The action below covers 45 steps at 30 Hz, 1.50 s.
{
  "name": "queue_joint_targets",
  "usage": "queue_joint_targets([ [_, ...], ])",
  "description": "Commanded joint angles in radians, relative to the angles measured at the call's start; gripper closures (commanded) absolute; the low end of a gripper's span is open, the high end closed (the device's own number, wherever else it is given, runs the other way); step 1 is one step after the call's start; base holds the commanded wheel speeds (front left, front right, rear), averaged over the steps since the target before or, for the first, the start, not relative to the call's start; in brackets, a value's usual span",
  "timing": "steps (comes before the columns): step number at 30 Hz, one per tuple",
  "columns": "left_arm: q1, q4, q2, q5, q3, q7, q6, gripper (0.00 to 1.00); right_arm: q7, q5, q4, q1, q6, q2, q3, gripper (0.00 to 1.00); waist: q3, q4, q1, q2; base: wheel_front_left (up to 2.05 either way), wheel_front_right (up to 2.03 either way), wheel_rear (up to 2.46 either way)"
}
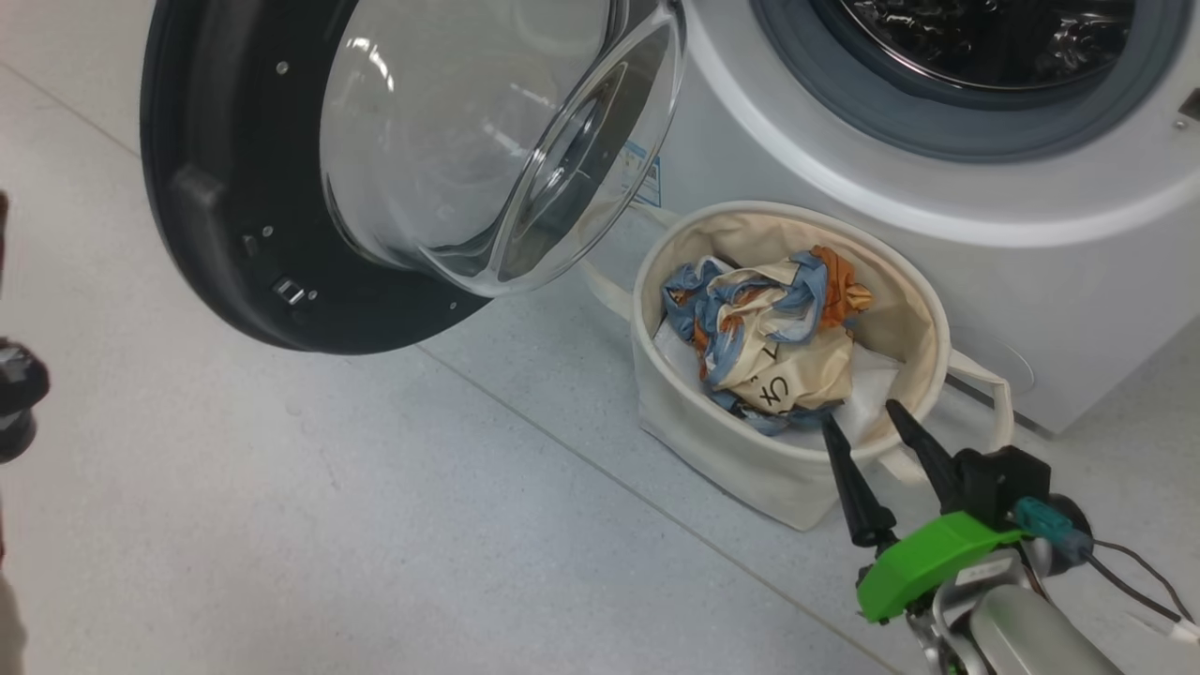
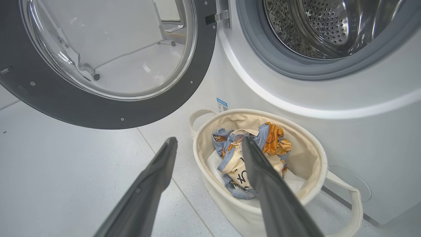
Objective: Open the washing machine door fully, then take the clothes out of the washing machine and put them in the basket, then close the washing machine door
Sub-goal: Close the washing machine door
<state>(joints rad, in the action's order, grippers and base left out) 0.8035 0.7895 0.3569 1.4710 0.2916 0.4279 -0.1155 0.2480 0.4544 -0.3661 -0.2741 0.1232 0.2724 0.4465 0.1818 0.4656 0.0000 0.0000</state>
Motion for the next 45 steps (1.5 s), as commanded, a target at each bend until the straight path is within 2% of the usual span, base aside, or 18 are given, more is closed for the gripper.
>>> queue_joint_targets([
  [1, 0.045, -0.027, 0.047, -0.007, 0.013, -0.003, -0.012, 1.00, 0.002, -0.009, 0.036, 0.011, 0.008, 0.014, 0.007, 0.00, 0.000, -0.003, 0.0000, 0.0000, 0.00, 0.00, 0.00],
  [16, 0.033, -0.092, -0.017, -0.001, -0.079, 0.049, -0.015, 1.00, -0.028, -0.024, 0.077, 0.039, 0.008, 0.014, -0.017, 0.00, -0.010, -0.022, 0.0000, 0.0000, 0.00, 0.00, 0.00],
  [23, -0.009, -0.140, -0.048, -0.002, -0.139, 0.056, -0.015, 1.00, -0.025, -0.016, 0.060, 0.050, 0.008, 0.003, 0.001, 0.00, -0.057, -0.027, 0.0000, 0.0000, 0.00, 0.00, 0.00],
  [45, -0.136, -0.214, -0.049, -0.002, -0.263, 0.059, -0.015, 1.00, 0.008, 0.037, -0.014, 0.065, 0.008, -0.049, 0.053, 0.00, -0.190, -0.045, 0.0000, 0.0000, 0.00, 0.00, 0.00],
])
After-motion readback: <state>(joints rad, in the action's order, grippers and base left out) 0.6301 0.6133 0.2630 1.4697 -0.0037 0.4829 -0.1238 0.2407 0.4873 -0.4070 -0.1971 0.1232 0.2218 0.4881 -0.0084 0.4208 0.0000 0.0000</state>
